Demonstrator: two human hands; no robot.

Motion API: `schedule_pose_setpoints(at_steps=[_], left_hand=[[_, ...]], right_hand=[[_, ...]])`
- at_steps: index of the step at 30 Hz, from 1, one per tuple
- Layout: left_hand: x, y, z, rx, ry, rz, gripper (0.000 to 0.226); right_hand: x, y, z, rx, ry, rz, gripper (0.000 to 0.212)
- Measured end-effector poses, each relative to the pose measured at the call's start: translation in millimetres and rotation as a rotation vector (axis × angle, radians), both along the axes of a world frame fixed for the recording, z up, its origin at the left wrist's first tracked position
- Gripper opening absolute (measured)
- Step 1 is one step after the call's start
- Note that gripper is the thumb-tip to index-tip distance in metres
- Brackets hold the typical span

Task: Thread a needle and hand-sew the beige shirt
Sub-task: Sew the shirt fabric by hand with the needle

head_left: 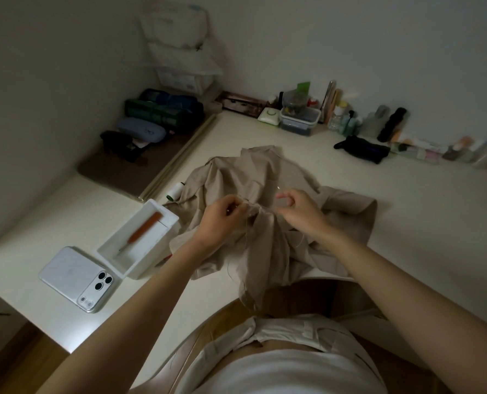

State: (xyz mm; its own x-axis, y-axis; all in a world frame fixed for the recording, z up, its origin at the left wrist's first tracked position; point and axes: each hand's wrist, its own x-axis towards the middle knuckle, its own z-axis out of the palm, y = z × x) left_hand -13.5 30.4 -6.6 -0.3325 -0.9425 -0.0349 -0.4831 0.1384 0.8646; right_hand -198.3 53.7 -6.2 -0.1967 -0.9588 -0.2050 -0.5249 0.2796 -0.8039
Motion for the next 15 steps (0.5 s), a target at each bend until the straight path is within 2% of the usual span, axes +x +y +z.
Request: schedule_pose_setpoints(at_steps=[2, 4, 7, 11, 15], left_hand=[[1, 0, 1, 0.017, 0.014, 0.010, 0.015], [1, -1, 2, 0.033, 0.027, 0.020, 0.015], [-2, 1, 7, 0.096, 0.095, 0.049, 0.018], [-9, 5, 17, 0.207, 0.251, 0.067, 0.026], [-8, 5, 20, 0.276, 0.326, 0.080, 0.025]], right_hand=[[7, 11, 7, -0.153, -0.014, -0.019, 0.013], [17, 21, 12, -0.226, -0.076, -0.014, 0.015], [33, 24, 6, -0.157, -0.146, 0.061, 0.020], [41, 14, -2, -0.124, -0.214, 0.038, 0.028], [43, 9, -2, -0.168, -0.264, -0.032, 0.017]])
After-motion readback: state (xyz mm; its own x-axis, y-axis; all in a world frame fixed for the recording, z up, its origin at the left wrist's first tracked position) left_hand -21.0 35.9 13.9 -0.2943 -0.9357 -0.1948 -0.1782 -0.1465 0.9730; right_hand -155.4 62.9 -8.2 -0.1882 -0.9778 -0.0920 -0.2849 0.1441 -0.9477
